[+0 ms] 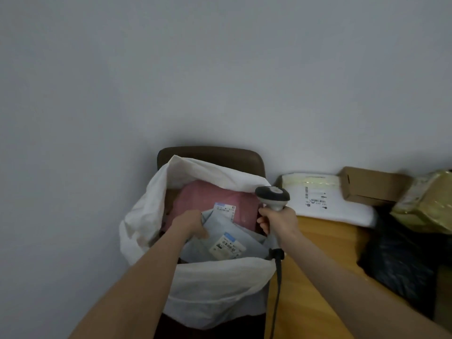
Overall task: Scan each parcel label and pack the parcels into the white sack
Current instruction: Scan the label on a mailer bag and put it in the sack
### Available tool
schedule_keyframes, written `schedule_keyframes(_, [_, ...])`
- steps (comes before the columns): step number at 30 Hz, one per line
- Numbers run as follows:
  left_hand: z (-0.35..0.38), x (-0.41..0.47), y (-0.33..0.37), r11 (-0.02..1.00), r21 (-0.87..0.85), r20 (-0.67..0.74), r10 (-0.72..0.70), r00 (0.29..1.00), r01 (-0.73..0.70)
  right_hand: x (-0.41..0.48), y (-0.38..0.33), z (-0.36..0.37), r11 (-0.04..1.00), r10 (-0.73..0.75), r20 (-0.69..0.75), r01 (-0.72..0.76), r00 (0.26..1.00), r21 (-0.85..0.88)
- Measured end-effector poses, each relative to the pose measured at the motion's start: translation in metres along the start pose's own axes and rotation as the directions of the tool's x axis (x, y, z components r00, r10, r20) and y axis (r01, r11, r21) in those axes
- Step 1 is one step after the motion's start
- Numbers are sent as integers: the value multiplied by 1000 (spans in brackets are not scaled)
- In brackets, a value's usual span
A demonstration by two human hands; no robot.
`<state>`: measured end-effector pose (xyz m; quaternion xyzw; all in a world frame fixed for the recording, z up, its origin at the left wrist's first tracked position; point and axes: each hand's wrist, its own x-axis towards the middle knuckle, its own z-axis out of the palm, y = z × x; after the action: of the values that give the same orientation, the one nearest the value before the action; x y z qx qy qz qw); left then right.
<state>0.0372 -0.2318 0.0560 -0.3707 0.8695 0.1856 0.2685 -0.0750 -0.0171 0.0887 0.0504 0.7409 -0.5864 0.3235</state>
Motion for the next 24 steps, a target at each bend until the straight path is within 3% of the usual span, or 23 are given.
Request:
schedule_keyframes(2, [7, 9, -5, 999, -18, -209, 30, 978, -35, 4, -1, -2, 1000, 15, -32, -14, 999, 26])
schedule_keyframes(4, [5, 12, 1, 963, 152, -454, 269, 849, -224, 6, 0, -2, 999, 37, -39, -35, 999, 33])
schedule_keyframes(5, [6, 14, 7, 912, 282, -496, 405, 768, -299, 7, 2, -1, 998, 48, -38, -47, 998, 34])
schedule_keyframes(6, [9, 14, 13, 863, 389, -460, 485, 744, -323, 7, 4, 1, 998, 60, -34, -59, 998, 35])
schedule_keyframes(7, [17, 14, 16, 844, 445, -387, 484, 785, -300, 7, 7, 2, 997, 70, -29, -69, 997, 39])
schedule_keyframes(9, [39, 12, 13, 838, 518, -201, 311, 929, -169, 8, 14, 3, 995, 84, -21, -82, 996, 49])
schedule_keyframes(11, [57, 8, -2, 831, 549, -88, 167, 982, -92, 10, 20, 0, 994, 90, -26, -89, 996, 61])
schedule_keyframes(18, [46, 1, 9, 950, 288, -107, 154, 982, -118, 8, 30, -6, 989, 120, -21, -118, 993, 93])
schedule_keyframes(22, [28, 4, 50, 946, 218, -246, 290, 925, -238, -3, 20, -14, 978, 130, -36, -123, 991, 166])
schedule_keyframes(24, [17, 3, 82, 931, 224, -250, 341, 906, -288, -10, 14, -27, 974, 127, -56, -114, 990, 196])
